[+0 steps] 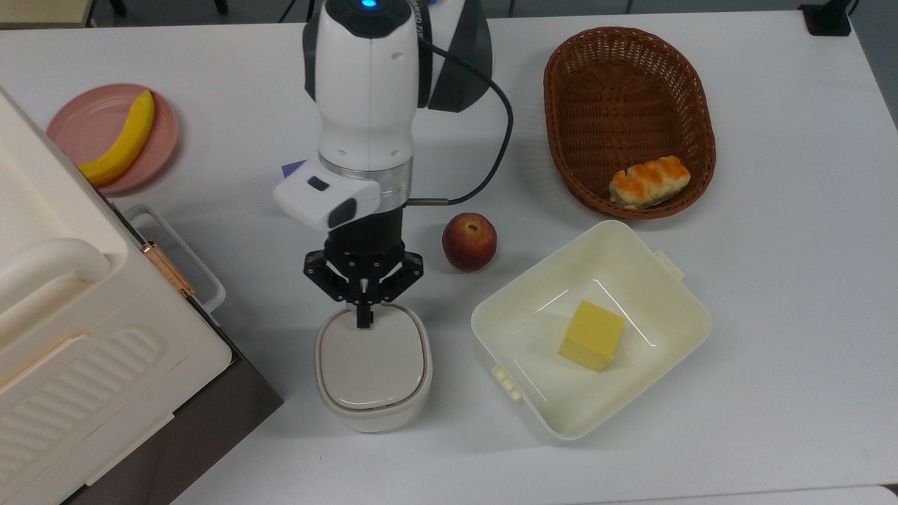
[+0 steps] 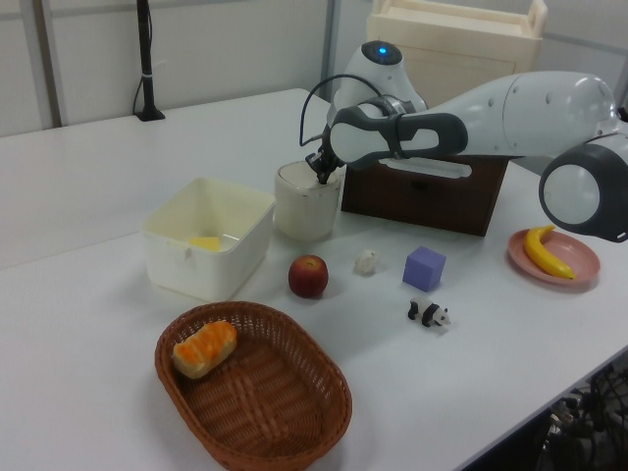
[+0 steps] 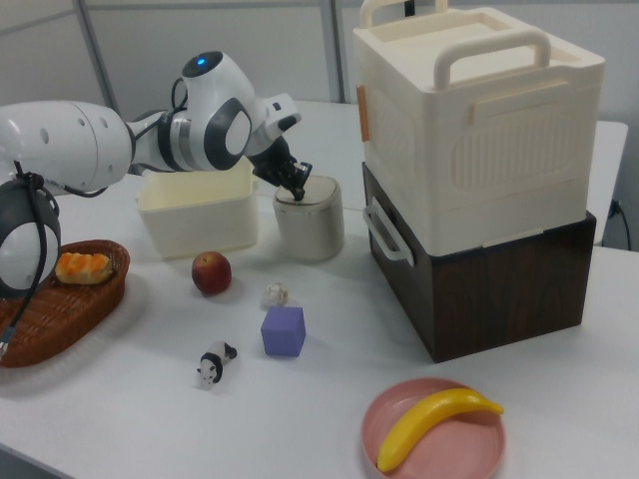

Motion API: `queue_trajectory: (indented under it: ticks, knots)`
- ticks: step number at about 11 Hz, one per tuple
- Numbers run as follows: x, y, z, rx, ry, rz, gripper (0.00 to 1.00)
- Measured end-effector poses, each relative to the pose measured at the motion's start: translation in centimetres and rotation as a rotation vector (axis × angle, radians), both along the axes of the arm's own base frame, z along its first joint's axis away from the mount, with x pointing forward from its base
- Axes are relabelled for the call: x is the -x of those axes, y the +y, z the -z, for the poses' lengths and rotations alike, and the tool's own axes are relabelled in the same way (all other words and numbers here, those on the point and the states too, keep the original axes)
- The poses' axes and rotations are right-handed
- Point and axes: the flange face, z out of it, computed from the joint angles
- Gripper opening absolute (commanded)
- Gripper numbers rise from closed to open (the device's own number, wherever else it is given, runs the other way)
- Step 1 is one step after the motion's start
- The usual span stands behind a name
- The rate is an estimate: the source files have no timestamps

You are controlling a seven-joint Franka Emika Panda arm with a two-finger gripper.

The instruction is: Open the trash can

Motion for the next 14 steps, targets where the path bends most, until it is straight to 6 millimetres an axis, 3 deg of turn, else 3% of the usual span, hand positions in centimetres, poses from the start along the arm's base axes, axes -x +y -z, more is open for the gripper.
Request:
queue_trajectory:
  ticks: [1,4,5,7,9,10,11,14]
  knots:
    - [-0.1,-1.1,-1.0,-0.038,-0.019,0.037,0.0]
    - [0.7,-4.1,-7.4,-0.171,-0.112,0.125,0.0]
    - [1.2,-4.1,-9.1,-0.182,-0.131,0.127,0.0]
    - [2.5,-3.1,-10.2,-0.187,-0.129,0.115,0.04]
    - [4.3,-1.5,-9.7,-0.189,-0.095,0.095,0.23]
    - [5.5,-0.9,-9.5,-0.187,-0.059,0.088,0.58]
    - [6.8,-0.4,-9.6,-0.182,0.002,0.085,1.0]
    - [10.0,1.0,-10.9,-0.166,0.159,0.071,1.0]
